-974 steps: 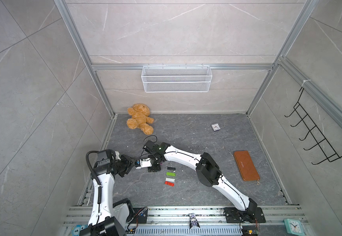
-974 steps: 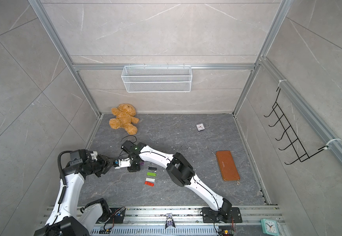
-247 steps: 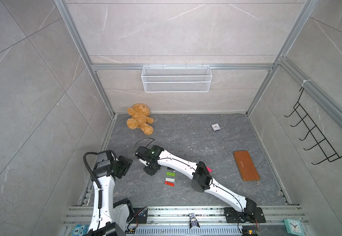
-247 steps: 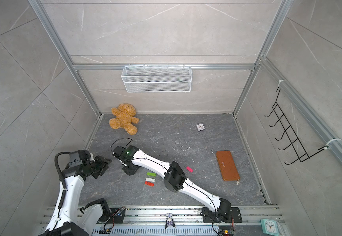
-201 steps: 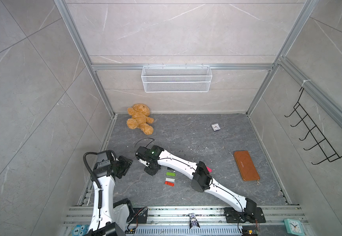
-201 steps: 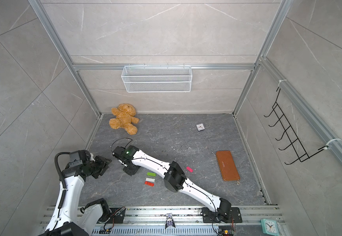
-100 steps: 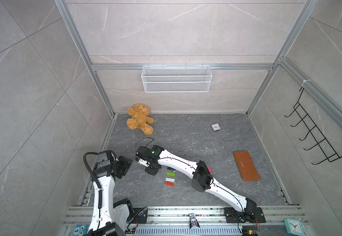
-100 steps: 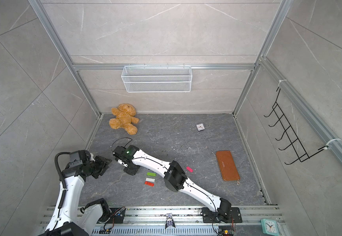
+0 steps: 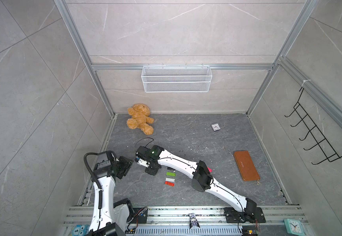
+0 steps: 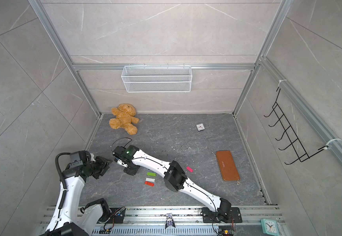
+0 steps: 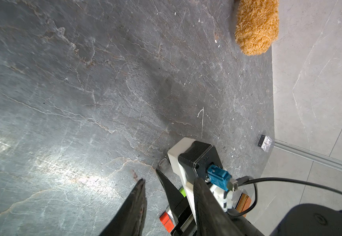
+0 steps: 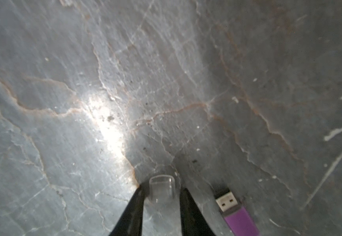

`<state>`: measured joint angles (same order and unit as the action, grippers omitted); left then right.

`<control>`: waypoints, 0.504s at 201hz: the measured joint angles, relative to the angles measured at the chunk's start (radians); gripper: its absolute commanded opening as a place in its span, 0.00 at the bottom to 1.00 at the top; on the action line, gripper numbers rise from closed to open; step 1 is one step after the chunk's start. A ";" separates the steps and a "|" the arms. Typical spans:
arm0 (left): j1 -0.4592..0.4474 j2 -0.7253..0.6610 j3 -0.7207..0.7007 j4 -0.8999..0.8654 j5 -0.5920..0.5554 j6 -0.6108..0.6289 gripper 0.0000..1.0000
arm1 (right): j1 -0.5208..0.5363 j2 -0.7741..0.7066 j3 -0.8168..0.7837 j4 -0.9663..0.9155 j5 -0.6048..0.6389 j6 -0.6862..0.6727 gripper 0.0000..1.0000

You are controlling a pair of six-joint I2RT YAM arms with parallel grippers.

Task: Close the usb drive cover
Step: Pick up the cover from the center of the board.

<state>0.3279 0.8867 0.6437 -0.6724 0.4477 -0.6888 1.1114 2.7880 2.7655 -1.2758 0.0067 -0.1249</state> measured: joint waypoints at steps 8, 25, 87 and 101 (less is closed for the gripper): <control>0.000 0.000 -0.001 0.000 0.000 0.000 0.42 | -0.002 0.000 0.000 0.000 -0.004 0.000 0.33; 0.000 0.000 -0.001 0.000 0.000 0.000 0.42 | -0.006 0.000 0.000 0.000 -0.015 0.000 0.33; 0.000 -0.005 -0.001 0.000 0.001 -0.001 0.42 | -0.020 0.000 0.000 0.008 -0.045 0.000 0.32; 0.000 -0.005 -0.002 0.000 0.002 -0.001 0.42 | -0.025 0.000 0.000 0.012 -0.053 0.000 0.32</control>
<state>0.3279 0.8822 0.6418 -0.6720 0.4492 -0.6899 1.0863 2.7880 2.7655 -1.2640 -0.0467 -0.1253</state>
